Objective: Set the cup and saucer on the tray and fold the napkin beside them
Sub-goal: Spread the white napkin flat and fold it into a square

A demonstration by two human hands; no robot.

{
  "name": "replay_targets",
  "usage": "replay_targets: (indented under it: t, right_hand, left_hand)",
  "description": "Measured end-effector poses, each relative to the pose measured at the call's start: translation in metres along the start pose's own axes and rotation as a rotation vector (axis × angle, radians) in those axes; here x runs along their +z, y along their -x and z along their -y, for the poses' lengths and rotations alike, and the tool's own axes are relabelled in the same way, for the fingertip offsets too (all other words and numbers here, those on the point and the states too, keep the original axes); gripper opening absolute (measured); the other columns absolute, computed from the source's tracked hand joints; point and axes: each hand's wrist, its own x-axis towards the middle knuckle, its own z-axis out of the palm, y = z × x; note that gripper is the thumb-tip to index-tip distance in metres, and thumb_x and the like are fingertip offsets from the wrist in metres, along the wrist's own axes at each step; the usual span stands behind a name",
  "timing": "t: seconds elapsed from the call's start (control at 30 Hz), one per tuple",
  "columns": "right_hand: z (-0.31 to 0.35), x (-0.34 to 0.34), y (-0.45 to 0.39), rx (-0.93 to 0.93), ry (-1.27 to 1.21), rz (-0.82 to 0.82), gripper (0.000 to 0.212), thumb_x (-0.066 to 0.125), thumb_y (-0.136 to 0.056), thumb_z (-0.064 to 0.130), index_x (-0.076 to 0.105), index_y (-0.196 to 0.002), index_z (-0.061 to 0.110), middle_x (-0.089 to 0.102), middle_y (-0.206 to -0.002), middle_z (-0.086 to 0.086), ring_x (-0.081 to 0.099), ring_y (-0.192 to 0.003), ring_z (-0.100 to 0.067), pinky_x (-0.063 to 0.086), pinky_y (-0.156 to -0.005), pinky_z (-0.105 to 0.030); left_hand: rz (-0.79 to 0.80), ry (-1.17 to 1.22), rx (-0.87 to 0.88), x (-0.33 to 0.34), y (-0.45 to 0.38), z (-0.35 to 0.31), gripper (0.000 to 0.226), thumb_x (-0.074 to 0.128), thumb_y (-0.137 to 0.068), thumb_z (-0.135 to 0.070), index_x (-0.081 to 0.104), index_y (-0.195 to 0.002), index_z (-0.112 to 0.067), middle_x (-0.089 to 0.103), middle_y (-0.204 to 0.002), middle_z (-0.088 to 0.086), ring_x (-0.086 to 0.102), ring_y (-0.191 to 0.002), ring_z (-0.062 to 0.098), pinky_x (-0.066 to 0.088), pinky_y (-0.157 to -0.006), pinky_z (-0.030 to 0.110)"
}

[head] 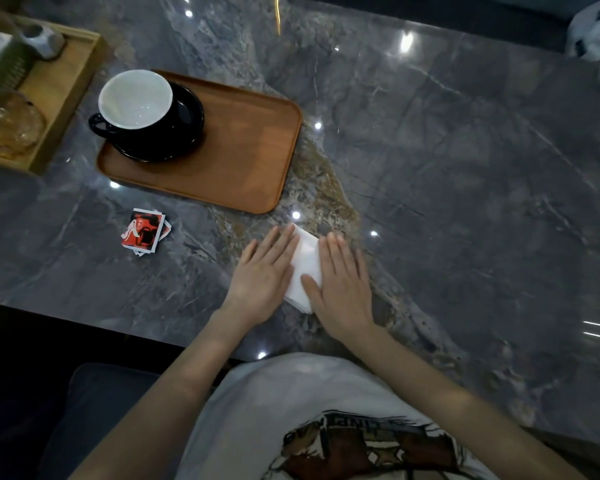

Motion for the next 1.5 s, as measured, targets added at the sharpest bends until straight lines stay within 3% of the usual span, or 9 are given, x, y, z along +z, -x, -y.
replay_targets:
  t: [0.1, 0.47, 0.63, 0.73, 0.83, 1.03, 1.17, 1.3, 1.5]
  right_hand:
    - [-0.003, 0.008, 0.005, -0.028, 0.068, 0.078, 0.071, 0.009, -0.094, 0.053, 0.034, -0.138, 0.002, 0.042, -0.144, -0.016, 0.04, -0.133, -0.028, 0.014, -0.108, -0.042]
    - [-0.001, 0.009, 0.004, -0.013, 0.099, 0.11, 0.065, 0.018, -0.095, 0.048, 0.032, -0.137, 0.0, 0.042, -0.144, -0.018, 0.039, -0.134, -0.028, 0.014, -0.109, -0.041]
    - [0.009, 0.009, 0.024, -0.239, 0.052, 0.184, 0.065, 0.008, -0.097, 0.046, 0.029, -0.141, 0.004, 0.037, -0.147, -0.015, 0.021, -0.14, -0.021, 0.005, -0.114, -0.041]
    - [0.005, 0.016, 0.029, -0.263, 0.077, 0.197, 0.063, 0.024, -0.094, 0.046, 0.029, -0.141, 0.004, 0.038, -0.147, -0.013, 0.022, -0.14, -0.021, 0.008, -0.114, -0.041]
    - [0.007, 0.011, 0.029, -0.265, 0.072, 0.23, 0.064, 0.013, -0.097, 0.046, 0.032, -0.14, 0.003, 0.04, -0.146, -0.014, 0.03, -0.139, -0.023, 0.01, -0.113, -0.04]
    - [-0.011, 0.0, 0.019, -0.053, 0.026, 0.16, 0.068, 0.019, -0.093, 0.045, 0.023, -0.142, -0.001, 0.027, -0.151, -0.018, 0.022, -0.141, -0.027, -0.011, -0.112, -0.034]
    - [-0.014, 0.001, 0.017, -0.022, 0.035, 0.192, 0.071, 0.023, -0.09, 0.046, 0.021, -0.142, -0.002, 0.027, -0.151, -0.019, 0.026, -0.14, -0.029, 0.0, -0.115, -0.037]
    - [-0.017, -0.006, 0.013, -0.006, -0.065, 0.218, 0.072, 0.027, -0.095, 0.045, -0.007, -0.146, 0.007, -0.006, -0.158, -0.01, -0.006, -0.145, -0.021, -0.011, -0.115, -0.037]
    - [-0.015, -0.018, 0.007, 0.132, -0.128, 0.156, 0.072, 0.039, -0.092, 0.046, 0.012, -0.146, 0.007, 0.008, -0.158, -0.011, 0.001, -0.145, -0.024, -0.002, -0.117, -0.039]
  left_hand:
    - [0.02, -0.042, -0.001, 0.004, 0.002, 0.003, 0.06, 0.007, -0.091, -0.041, 0.006, -0.146, -0.018, -0.008, -0.149, -0.009, -0.006, -0.138, 0.01, 0.013, -0.114, 0.04]
    - [0.033, -0.048, 0.004, 0.006, 0.0, 0.005, 0.058, 0.004, -0.09, -0.042, -0.005, -0.142, -0.019, -0.011, -0.149, -0.009, -0.007, -0.138, 0.009, 0.009, -0.114, 0.039]
    - [-0.005, -0.088, 0.018, 0.007, 0.0, 0.006, 0.057, 0.014, -0.093, -0.036, 0.015, -0.145, -0.012, 0.005, -0.15, -0.002, 0.008, -0.138, 0.017, 0.024, -0.11, 0.045]
    - [0.011, -0.08, 0.015, 0.009, 0.0, 0.007, 0.059, 0.005, -0.09, -0.039, 0.003, -0.145, -0.015, -0.006, -0.15, -0.004, -0.002, -0.139, 0.013, 0.016, -0.114, 0.042]
    - [0.039, -0.094, 0.008, 0.008, -0.001, 0.005, 0.061, -0.006, -0.084, -0.043, -0.012, -0.14, -0.019, -0.017, -0.147, -0.007, -0.011, -0.137, 0.008, 0.008, -0.116, 0.039]
    - [0.024, -0.058, 0.006, 0.006, 0.0, 0.005, 0.066, -0.002, -0.085, -0.046, 0.0, -0.146, -0.019, -0.014, -0.148, -0.011, -0.002, -0.141, 0.01, 0.009, -0.115, 0.04]
    - [0.033, -0.047, 0.009, 0.006, 0.0, 0.004, 0.066, -0.002, -0.085, -0.047, -0.001, -0.146, -0.02, -0.015, -0.148, -0.011, 0.0, -0.143, 0.012, 0.008, -0.116, 0.041]
    - [0.03, -0.017, 0.009, 0.005, 0.001, 0.005, 0.067, -0.004, -0.085, -0.05, -0.002, -0.146, -0.021, -0.016, -0.148, -0.012, -0.004, -0.142, 0.011, 0.006, -0.116, 0.041]
    - [0.0, -0.018, -0.007, 0.009, 0.002, 0.007, 0.064, 0.0, -0.088, -0.052, -0.013, -0.142, -0.02, -0.018, -0.149, -0.008, -0.014, -0.137, 0.006, 0.003, -0.116, 0.037]
